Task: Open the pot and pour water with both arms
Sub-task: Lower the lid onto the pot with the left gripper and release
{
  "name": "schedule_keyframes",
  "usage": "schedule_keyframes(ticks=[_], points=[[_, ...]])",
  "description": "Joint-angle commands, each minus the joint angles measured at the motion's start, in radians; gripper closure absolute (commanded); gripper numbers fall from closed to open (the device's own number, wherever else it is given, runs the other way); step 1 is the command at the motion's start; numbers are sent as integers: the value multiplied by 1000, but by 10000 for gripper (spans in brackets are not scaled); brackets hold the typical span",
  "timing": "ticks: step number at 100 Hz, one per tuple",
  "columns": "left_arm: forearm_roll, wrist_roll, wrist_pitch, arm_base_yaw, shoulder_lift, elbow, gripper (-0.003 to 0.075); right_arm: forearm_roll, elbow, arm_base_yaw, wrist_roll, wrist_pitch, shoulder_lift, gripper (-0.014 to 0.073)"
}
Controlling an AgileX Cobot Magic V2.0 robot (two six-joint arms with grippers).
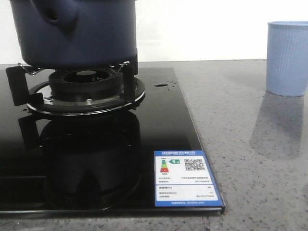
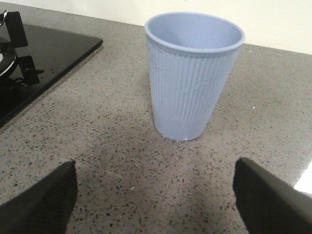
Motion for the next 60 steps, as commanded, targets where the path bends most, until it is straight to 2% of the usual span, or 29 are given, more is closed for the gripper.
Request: schedule_keyframes(ticks=[1,60], points=[[-84,-11,45,-9,-28,-36,351,24,-27,-1,3,-24,-5,5],[-84,-11,63,-9,4,-36,348,24,-27,-1,3,-26,-5,6]])
